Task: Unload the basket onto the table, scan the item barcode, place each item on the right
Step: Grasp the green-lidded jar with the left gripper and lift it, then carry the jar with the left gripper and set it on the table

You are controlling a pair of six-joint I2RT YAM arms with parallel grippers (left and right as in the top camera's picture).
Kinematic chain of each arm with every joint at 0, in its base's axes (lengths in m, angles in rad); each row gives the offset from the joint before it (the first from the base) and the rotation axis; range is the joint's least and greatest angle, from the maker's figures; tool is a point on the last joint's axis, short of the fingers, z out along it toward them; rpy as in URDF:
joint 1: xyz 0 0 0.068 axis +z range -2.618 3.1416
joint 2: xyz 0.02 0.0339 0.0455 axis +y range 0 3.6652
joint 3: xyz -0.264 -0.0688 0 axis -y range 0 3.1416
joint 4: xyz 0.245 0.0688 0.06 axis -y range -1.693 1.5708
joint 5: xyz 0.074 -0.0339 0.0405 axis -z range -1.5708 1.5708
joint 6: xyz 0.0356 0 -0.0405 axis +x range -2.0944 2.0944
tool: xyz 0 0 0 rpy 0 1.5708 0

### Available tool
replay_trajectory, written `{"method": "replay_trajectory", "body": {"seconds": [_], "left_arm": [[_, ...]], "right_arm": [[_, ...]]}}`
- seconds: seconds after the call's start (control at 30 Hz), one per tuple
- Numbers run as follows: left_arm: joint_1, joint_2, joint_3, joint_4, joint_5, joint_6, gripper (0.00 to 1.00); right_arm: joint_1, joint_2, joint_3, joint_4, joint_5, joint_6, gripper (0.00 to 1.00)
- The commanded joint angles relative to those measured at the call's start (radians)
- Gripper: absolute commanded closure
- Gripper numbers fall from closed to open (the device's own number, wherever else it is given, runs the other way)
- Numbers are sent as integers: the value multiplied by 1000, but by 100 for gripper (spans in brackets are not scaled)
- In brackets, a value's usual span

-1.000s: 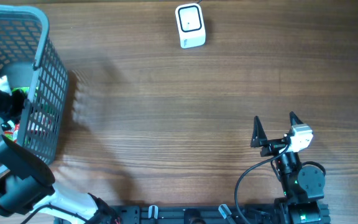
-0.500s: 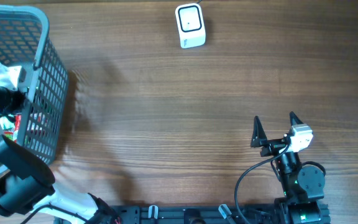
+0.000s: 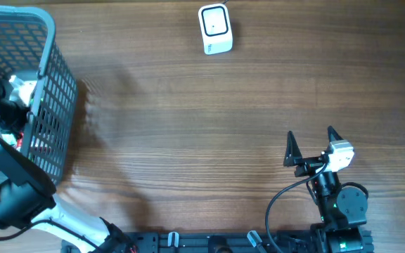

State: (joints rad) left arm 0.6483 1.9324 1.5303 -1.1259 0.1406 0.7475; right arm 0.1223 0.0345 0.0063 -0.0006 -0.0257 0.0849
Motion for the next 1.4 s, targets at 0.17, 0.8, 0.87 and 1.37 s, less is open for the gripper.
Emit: {"method": "replay_trajectory", "body": {"seconds": [0.17, 0.8, 0.87, 1.37], "left_arm": [[5, 31, -8, 0, 27, 2, 14], [24, 39, -77, 121, 15, -4, 39], [24, 19, -32, 108, 16, -5, 43], [-41, -418, 298, 270, 19, -200, 48]], "right_arm": [[-5, -5, -1, 3, -5, -6, 0], [-5, -5, -1, 3, -5, -6, 0], [-5, -5, -1, 3, -5, -6, 0], [-5, -5, -1, 3, -5, -6, 0]]}}
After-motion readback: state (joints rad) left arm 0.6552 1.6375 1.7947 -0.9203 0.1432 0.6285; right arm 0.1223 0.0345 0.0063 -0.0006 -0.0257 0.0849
